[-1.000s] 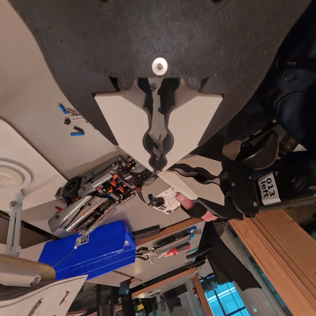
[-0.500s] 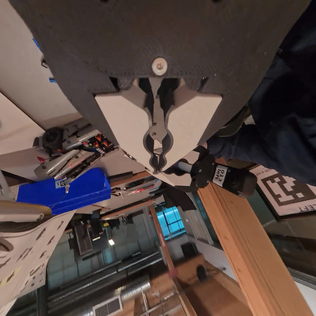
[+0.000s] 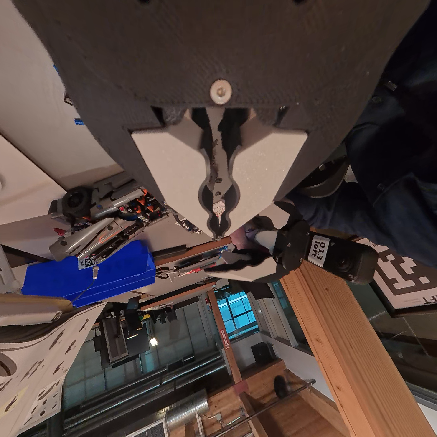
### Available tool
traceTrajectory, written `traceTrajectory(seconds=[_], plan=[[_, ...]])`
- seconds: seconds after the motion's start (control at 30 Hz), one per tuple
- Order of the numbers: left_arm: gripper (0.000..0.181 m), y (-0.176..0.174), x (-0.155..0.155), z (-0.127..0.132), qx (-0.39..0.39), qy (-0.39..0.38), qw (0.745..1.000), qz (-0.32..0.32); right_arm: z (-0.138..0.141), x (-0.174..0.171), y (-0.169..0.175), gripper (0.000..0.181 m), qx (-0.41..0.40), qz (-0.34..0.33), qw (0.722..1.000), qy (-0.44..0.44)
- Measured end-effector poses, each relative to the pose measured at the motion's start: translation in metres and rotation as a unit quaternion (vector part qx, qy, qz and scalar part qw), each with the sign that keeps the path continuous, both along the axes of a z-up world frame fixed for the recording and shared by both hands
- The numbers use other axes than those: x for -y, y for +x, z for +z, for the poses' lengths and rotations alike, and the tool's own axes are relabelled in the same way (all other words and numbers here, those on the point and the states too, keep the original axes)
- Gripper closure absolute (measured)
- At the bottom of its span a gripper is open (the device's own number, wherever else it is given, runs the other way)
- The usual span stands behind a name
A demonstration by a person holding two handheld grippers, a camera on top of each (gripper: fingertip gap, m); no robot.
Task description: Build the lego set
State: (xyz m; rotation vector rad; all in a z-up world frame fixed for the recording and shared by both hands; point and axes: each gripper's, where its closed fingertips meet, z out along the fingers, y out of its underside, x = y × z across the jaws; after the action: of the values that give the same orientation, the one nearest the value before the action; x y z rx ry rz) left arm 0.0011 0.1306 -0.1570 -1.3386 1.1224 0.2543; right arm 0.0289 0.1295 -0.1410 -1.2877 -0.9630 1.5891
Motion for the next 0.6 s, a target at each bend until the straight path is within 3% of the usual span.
traceTrajectory(seconds=[0.1, 0.17, 0.33, 0.5, 0.6], plan=[[0.084, 0.0, -0.002, 0.005, 0.024, -0.003, 1.0, 0.009, -0.006, 0.0, -0.001, 0.181, 0.013, -0.005, 1.0, 0.006], [0.088, -0.003, -0.004, 0.006, 0.038, -0.015, 0.999, 0.015, -0.01, -0.001, -0.002, 0.181, 0.021, -0.006, 1.0, 0.007], [0.181, -0.018, -0.001, 0.011, 0.031, -0.007, 0.999, 0.031, -0.018, -0.001, -0.006, 0.181, 0.037, -0.003, 0.999, 0.007], [0.18, -0.021, -0.002, 0.005, 0.031, -0.035, 0.999, 0.027, -0.019, 0.001, -0.008, 0.181, 0.044, -0.005, 0.999, 0.019], [0.153, -0.022, -0.006, -0.005, 0.033, -0.068, 0.997, 0.03, -0.018, 0.001, -0.008, 0.181, 0.042, -0.004, 0.999, 0.022]])
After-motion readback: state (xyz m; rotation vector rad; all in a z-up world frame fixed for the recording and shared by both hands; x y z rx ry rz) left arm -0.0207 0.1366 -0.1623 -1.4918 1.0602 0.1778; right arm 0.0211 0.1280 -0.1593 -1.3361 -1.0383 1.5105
